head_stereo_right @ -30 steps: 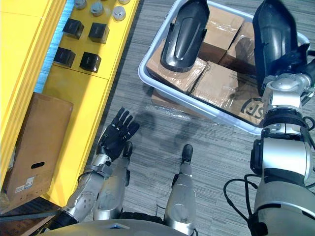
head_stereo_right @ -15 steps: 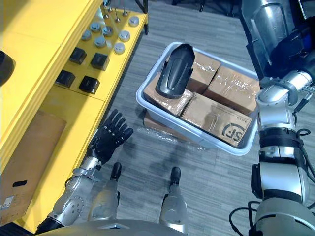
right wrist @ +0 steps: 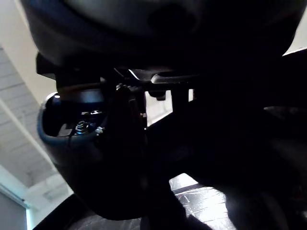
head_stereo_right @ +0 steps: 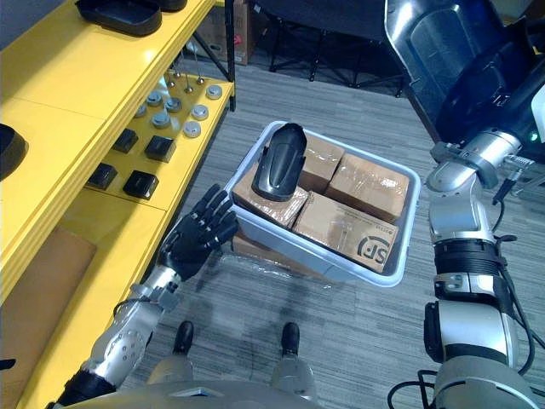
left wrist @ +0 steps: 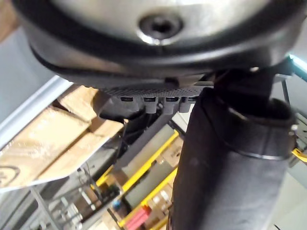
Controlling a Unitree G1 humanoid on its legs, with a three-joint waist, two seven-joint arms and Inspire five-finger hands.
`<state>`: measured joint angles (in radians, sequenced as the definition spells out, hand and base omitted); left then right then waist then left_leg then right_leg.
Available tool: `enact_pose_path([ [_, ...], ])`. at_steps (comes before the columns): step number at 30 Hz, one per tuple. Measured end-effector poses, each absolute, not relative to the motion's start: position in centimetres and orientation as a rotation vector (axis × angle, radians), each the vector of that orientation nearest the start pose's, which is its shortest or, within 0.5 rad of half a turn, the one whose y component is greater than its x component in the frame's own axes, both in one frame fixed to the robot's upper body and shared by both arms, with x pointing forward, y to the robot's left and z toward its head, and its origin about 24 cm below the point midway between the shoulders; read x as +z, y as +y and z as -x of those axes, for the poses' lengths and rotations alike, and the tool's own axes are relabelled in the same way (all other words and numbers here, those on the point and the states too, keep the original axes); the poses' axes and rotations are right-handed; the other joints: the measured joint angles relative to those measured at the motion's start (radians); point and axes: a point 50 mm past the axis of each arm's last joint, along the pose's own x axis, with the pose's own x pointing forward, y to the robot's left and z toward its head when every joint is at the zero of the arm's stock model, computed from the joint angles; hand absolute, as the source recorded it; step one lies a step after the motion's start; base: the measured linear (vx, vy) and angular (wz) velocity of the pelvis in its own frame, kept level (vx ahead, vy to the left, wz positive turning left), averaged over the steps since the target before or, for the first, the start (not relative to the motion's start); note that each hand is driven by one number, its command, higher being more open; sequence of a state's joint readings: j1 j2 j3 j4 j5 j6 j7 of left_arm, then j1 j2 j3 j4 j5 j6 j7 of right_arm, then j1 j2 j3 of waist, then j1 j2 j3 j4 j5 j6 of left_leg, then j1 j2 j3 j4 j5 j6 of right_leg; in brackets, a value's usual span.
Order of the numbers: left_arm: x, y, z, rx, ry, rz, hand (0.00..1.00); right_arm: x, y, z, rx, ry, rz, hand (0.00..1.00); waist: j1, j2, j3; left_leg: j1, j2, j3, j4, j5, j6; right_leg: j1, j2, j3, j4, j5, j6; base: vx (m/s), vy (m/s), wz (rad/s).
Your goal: Walk over and take three plastic housings, then place them on the shelf
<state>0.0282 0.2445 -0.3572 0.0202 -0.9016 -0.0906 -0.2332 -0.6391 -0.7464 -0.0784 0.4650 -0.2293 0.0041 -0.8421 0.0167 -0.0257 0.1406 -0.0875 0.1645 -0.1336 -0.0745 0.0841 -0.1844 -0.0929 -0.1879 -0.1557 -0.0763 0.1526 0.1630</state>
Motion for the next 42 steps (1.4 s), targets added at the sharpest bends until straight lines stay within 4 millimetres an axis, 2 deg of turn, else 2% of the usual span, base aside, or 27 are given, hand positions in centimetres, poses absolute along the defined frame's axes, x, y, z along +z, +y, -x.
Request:
enact_pose_path([
  [1, 3.1, 11.0, -23.1, -0.472, 0.073, 0.68, 1.0, 23.2, -33.0, -31.2, -1.099, -0.56, 0.74, 0.0, 0.0, 0.0, 0.0, 0.0, 0.0, 0.0, 0.0, 0.0, 0.0, 0.0, 0.0, 0.0, 0.0, 0.0, 0.0, 0.0, 0.0, 0.0],
  [3, 5.0, 9.0, -24.5, -0.562, 0.03, 0.713, 1.0, 22.9, -32.2, -31.4, -1.071, -0.584, 0.709, 0.0, -0.004, 0.0, -0.007, 0.014, 0.001, 0.005, -0.004, 0.0, 0.0, 0.01, 0.0, 0.003, 0.0, -0.002, 0.001, -0.03, -0.005, -0.04],
  [5, 6.0, 7.7, -25.1, -0.601, 0.013, 0.743, 1.0, 22.8, -31.0, -31.7, -1.04, -0.621, 0.699, 0.0, -0.012, -0.001, -0.008, 0.026, 0.002, 0.017, -0.009, 0.0, 0.0, 0.012, 0.001, 0.013, 0.0, -0.002, 0.001, -0.03, -0.005, -0.12],
  [9, 6.6, 5.8, -25.5, -0.63, 0.044, 0.788, 1.0, 22.6, -29.1, -31.8, -0.985, -0.682, 0.634, 0.0, -0.031, -0.002, -0.033, 0.032, 0.003, 0.03, -0.009, -0.001, 0.0, 0.009, 0.002, 0.026, 0.0, -0.001, -0.001, 0.0, -0.003, -0.1],
  [12, 6.9, 5.2, -25.8, -0.62, 0.064, 0.856, 1.0, 22.3, -28.2, -31.6, -0.957, -0.706, 0.603, 0.0, -0.045, -0.006, -0.045, 0.035, 0.004, 0.033, -0.009, -0.003, 0.0, 0.01, 0.003, 0.03, 0.0, 0.0, -0.001, 0.0, -0.003, -0.04],
  [17, 7.4, 4.2, -26.8, -0.615, 0.093, 0.94, 1.0, 20.5, -25.3, -31.6, -0.864, -0.722, 0.598, 0.0, -0.052, -0.013, -0.06, 0.059, 0.005, 0.059, -0.009, -0.01, 0.0, 0.016, 0.005, 0.052, 0.0, -0.001, -0.001, -0.02, -0.005, -0.13],
  [21, 7.9, 2.9, -27.0, -0.611, 0.091, 0.959, 1.0, 19.7, -24.2, -31.9, -0.811, -0.696, 0.584, 0.0, -0.051, -0.015, -0.065, 0.06, 0.005, 0.06, -0.009, -0.01, 0.0, 0.016, 0.005, 0.054, 0.0, -0.005, 0.001, -0.03, -0.008, -0.02],
  [26, 8.3, 2.9, -27.2, -0.54, 0.062, 0.982, 1.0, 17.8, -22.9, -32.0, -0.748, -0.645, 0.565, 0.0, -0.053, -0.024, -0.077, 0.061, 0.005, 0.06, -0.009, -0.01, 0.0, 0.017, 0.005, 0.054, 0.0, -0.005, 0.0, 0.0, 0.0, 0.0],
  [33, 9.7, 2.5, -28.0, -0.522, 0.022, 0.972, 1.0, 15.8, -20.9, -31.9, -0.673, -0.602, 0.531, 0.0, -0.056, -0.024, -0.077, 0.063, 0.005, 0.059, -0.008, -0.011, 0.0, 0.022, 0.005, 0.053, 0.0, -0.002, -0.004, 0.0, 0.0, 0.0],
  [38, 11.1, 0.9, -28.1, -0.535, 0.005, 0.947, 1.0, 15.2, -18.8, -32.0, -0.59, -0.596, 0.505, 0.0, -0.058, -0.024, -0.077, 0.066, 0.005, 0.059, -0.008, -0.012, 0.0, 0.024, 0.005, 0.054, 0.0, -0.002, -0.004, 0.0, 0.0, 0.0],
  [42, 11.0, 0.3, -27.8, -0.524, 0.022, 0.906, 1.0, 14.9, -17.3, -31.6, -0.524, -0.615, 0.499, 0.0, -0.059, -0.025, -0.077, 0.067, 0.005, 0.059, -0.008, -0.013, 0.0, 0.025, 0.006, 0.054, 0.0, -0.002, -0.004, 0.0, 0.0, 0.0],
])
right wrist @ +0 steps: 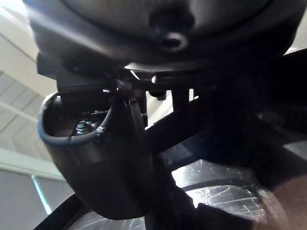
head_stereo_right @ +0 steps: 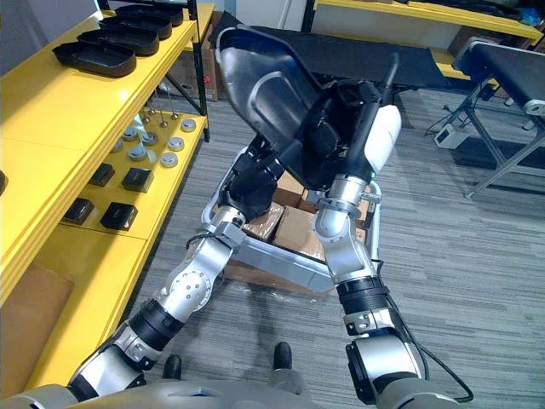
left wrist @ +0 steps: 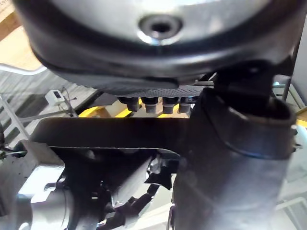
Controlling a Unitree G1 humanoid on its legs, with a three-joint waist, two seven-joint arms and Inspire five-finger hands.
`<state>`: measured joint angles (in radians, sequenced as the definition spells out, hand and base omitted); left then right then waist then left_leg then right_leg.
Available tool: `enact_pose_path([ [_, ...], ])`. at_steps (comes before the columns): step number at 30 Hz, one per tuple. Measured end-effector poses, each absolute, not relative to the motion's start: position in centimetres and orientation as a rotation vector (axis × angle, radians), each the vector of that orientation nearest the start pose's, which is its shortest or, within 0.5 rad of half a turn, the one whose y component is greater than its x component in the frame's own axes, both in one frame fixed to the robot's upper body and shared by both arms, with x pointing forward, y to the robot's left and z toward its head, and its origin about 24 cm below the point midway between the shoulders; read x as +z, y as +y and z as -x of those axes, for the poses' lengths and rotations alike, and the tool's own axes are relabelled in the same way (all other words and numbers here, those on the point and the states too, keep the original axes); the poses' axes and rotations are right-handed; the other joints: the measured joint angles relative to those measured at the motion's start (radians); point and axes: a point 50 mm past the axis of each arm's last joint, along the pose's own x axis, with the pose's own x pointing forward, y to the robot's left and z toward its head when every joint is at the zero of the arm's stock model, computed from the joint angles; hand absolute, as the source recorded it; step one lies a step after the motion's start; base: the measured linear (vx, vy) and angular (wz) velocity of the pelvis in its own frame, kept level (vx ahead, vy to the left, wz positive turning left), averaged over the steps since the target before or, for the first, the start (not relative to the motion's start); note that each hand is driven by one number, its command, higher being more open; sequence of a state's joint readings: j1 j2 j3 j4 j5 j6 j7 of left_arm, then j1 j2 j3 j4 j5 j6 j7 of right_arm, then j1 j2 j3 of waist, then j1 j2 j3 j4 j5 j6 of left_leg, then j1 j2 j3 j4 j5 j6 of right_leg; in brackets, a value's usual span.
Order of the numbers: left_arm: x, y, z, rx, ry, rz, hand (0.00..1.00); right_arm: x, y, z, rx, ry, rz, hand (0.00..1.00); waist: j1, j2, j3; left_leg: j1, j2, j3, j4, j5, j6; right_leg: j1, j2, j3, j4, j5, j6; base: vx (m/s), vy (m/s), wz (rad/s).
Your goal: Walk over and take three plastic housings, then place them on the shelf
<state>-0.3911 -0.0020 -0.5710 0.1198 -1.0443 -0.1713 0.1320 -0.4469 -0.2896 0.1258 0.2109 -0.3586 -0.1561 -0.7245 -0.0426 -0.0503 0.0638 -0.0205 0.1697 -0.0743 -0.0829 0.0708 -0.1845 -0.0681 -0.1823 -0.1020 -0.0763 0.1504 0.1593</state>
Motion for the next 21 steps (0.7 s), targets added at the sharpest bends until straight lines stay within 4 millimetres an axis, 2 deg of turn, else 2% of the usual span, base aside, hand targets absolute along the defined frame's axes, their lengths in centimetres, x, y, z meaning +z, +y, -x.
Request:
enact_pose_path([
  [7, 10.2, -0.4, -27.5, -0.509, 0.047, 0.805, 1.0, 14.3, -15.1, -31.6, -0.456, -0.611, 0.473, 0.0, 0.0, 0.0, 0.0, 0.007, 0.0, 0.0, 0.0, -0.001, 0.0, 0.008, 0.0, -0.001, 0.0, 0.0, -0.001, 0.0, 0.0, 0.0],
  [11, 9.6, -0.6, -27.4, -0.476, 0.07, 0.725, 1.0, 14.0, -14.1, -31.5, -0.43, -0.604, 0.452, 0.0, 0.002, -0.009, -0.006, 0.011, 0.0, 0.0, 0.0, -0.002, 0.0, 0.012, 0.0, -0.002, -0.001, -0.002, -0.001, 0.0, 0.0, 0.0],
  [17, 9.4, -0.6, -27.3, -0.432, 0.069, 0.717, 1.0, 13.8, -13.9, -31.5, -0.426, -0.59, 0.434, 0.0, 0.01, -0.029, -0.019, 0.011, 0.0, 0.0, 0.0, -0.008, 0.0, 0.012, 0.0, -0.002, -0.001, -0.002, -0.002, 0.0, 0.0, 0.0],
  [21, 9.7, -0.4, -27.4, -0.397, 0.042, 0.739, 1.0, 13.6, -13.6, -31.5, -0.417, -0.575, 0.425, 0.0, 0.01, -0.03, -0.019, 0.011, 0.0, 0.0, 0.0, -0.008, 0.0, 0.011, 0.0, -0.003, -0.001, -0.002, -0.002, 0.0, 0.0, 0.0],
])
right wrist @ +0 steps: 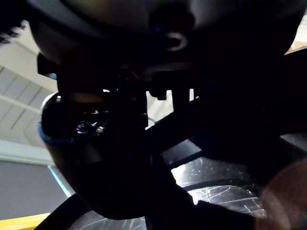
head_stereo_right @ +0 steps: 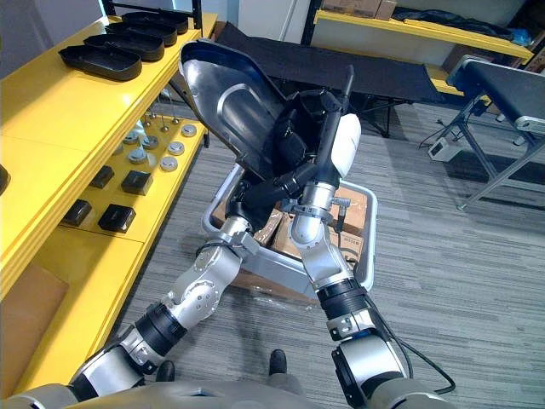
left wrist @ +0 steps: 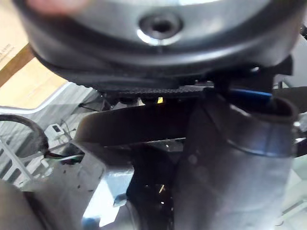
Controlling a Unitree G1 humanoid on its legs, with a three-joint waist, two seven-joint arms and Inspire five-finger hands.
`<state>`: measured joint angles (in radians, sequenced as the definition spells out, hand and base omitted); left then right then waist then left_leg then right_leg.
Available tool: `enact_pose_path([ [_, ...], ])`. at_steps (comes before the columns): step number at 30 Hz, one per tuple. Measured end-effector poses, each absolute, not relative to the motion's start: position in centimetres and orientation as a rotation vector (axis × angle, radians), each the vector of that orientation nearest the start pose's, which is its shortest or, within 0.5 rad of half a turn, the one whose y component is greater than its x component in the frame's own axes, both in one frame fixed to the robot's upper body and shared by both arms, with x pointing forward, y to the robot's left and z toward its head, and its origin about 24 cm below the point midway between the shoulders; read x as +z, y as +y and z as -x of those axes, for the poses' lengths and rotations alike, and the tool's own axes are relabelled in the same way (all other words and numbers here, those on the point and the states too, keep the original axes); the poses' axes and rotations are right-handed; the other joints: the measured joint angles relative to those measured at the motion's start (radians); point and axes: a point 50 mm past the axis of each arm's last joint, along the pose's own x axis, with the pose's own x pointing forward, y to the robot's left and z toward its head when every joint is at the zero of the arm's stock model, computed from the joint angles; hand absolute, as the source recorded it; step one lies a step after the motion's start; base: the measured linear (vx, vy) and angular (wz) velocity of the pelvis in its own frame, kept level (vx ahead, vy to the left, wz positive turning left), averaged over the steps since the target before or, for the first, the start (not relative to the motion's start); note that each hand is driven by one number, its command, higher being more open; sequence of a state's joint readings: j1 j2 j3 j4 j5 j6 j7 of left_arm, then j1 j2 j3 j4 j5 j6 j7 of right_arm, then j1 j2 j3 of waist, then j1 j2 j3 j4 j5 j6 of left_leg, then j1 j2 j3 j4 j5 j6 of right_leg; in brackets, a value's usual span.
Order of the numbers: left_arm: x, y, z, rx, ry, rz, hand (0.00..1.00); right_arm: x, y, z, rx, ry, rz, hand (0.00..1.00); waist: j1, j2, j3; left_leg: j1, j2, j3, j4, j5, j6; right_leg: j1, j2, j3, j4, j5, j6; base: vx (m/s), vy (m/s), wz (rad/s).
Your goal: Walk over and take three plastic housings, then place them on the shelf
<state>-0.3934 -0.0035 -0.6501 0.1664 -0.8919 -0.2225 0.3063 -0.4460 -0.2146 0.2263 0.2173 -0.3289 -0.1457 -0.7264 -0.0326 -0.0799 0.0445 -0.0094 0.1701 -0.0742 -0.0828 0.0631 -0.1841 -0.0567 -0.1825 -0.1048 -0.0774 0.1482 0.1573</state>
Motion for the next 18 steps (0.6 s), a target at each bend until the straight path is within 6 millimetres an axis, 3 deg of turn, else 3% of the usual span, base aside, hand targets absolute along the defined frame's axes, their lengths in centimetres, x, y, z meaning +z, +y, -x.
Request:
enact_pose_path([
  [12, 10.6, 3.3, -29.1, -0.164, -0.059, 0.956, 1.0, 11.2, -12.2, -30.6, -0.395, -0.48, 0.352, 0.0, 0.0, -0.003, -0.002, -0.001, 0.0, 0.0, 0.008, -0.002, 0.001, 0.002, 0.0, 0.0, 0.0, -0.001, 0.0, 0.0, 0.0, 0.0],
  [18, 9.8, 4.0, -29.9, -0.19, -0.009, 1.024, 1.0, 9.5, -12.8, -29.8, -0.41, -0.42, 0.364, 0.0, 0.002, -0.015, -0.01, -0.002, 0.0, 0.0, 0.009, -0.003, 0.001, 0.003, 0.0, -0.001, 0.0, -0.002, -0.001, 0.0, 0.0, 0.0],
])
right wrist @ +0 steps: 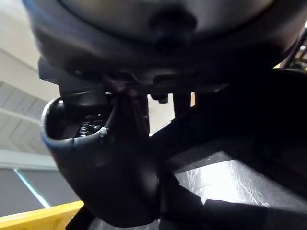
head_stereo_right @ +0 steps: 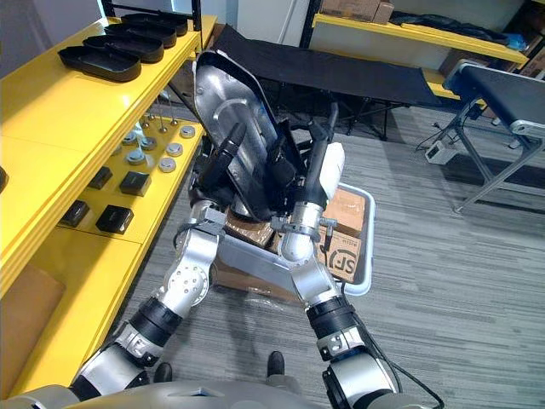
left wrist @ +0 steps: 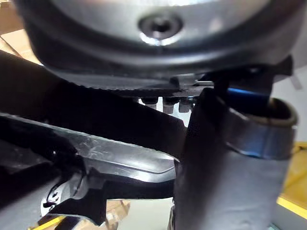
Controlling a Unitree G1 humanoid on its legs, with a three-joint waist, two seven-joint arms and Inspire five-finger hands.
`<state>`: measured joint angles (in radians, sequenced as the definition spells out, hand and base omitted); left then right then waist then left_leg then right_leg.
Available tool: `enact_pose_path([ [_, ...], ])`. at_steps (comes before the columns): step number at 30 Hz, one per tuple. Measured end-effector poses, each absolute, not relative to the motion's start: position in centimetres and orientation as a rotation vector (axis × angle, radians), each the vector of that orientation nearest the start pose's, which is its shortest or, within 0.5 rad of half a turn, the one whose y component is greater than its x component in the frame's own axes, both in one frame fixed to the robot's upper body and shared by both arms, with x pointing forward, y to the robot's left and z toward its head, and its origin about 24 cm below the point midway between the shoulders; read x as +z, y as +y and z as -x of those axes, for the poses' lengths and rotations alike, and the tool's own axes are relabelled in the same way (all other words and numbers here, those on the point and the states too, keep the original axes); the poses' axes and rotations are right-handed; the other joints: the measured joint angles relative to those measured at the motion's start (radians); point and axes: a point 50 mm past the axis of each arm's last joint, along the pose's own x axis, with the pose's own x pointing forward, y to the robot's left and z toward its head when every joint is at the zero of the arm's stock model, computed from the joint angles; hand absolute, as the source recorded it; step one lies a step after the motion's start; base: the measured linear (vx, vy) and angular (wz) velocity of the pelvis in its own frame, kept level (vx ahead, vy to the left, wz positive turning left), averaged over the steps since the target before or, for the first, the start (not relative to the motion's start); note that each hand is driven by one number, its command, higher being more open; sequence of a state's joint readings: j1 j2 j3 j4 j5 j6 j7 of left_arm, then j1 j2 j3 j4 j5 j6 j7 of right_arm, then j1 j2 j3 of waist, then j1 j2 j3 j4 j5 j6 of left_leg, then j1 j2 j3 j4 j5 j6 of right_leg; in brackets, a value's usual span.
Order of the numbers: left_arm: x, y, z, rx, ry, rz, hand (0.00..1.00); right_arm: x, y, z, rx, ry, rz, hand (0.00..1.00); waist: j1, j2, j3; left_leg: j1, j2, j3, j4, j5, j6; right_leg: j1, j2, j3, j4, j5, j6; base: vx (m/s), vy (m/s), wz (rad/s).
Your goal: Walk over and take three plastic housings, then place them on the shelf
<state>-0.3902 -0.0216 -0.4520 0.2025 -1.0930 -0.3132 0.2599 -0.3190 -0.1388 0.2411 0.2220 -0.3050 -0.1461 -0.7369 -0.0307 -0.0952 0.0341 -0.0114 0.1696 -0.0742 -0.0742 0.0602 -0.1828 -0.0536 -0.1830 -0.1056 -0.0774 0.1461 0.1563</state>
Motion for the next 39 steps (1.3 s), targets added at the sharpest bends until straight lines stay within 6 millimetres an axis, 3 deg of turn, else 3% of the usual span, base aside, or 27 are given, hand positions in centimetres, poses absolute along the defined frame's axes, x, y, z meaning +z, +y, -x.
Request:
enact_pose_path([
  [7, 9.2, 0.9, -28.7, -0.479, 0.076, 0.849, 1.0, 9.6, -14.1, -29.8, -0.488, -0.415, 0.345, 0.0, -0.003, 0.0, 0.0, 0.0, 0.0, 0.001, 0.003, -0.002, -0.001, 0.0, 0.0, 0.001, 0.0, 0.0, -0.001, 0.0, 0.0, 0.0],
  [12, 6.0, -1.1, -27.3, -0.667, 0.314, 0.579, 1.0, 9.7, -14.7, -29.8, -0.48, -0.431, 0.38, 0.0, -0.02, 0.009, -0.007, -0.002, 0.0, 0.007, 0.022, -0.012, -0.002, 0.002, 0.0, 0.007, 0.0, 0.0, -0.001, -0.01, -0.005, -0.04],
  [19, 5.2, -1.5, -26.6, -0.727, 0.38, 0.531, 1.0, 9.5, -15.2, -29.8, -0.474, -0.416, 0.376, 0.0, -0.031, 0.032, -0.02, -0.016, 0.0, 0.012, 0.054, -0.034, -0.003, 0.0, 0.001, 0.014, 0.0, -0.001, -0.003, -0.01, -0.003, -0.02],
  [20, 5.1, -1.6, -26.5, -0.713, 0.378, 0.517, 0.0, 9.5, -15.1, -29.8, -0.467, -0.41, 0.372, 0.0, -0.03, 0.037, -0.023, -0.016, 0.0, 0.012, 0.057, -0.036, -0.003, 0.0, 0.001, 0.015, 0.0, -0.001, -0.004, 0.0, 0.0, 0.0],
  [30, 5.4, -0.7, -26.8, -0.625, 0.283, 0.575, 0.0, 10.3, -15.0, -30.4, -0.462, -0.416, 0.342, 0.0, -0.027, 0.061, -0.028, -0.037, 0.0, 0.008, 0.07, -0.038, -0.004, -0.013, 0.004, 0.015, 0.0, -0.002, -0.007, 0.0, 0.0, 0.0],
  [31, 5.4, -0.7, -26.8, -0.621, 0.28, 0.585, 1.0, 10.5, -14.9, -30.5, -0.46, -0.42, 0.342, 0.0, -0.026, 0.061, -0.028, -0.037, 0.0, 0.008, 0.07, -0.038, -0.004, -0.013, 0.004, 0.015, 0.0, -0.002, -0.007, 0.0, 0.0, 0.0],
  [39, 6.1, -0.3, -27.2, -0.595, 0.252, 0.691, 1.0, 11.0, -13.4, -30.6, -0.421, -0.457, 0.345, 0.0, -0.023, 0.061, -0.028, -0.035, 0.0, 0.002, 0.069, -0.04, -0.003, -0.006, 0.004, 0.012, 0.0, -0.003, -0.008, 0.0, -0.001, 0.02],
])
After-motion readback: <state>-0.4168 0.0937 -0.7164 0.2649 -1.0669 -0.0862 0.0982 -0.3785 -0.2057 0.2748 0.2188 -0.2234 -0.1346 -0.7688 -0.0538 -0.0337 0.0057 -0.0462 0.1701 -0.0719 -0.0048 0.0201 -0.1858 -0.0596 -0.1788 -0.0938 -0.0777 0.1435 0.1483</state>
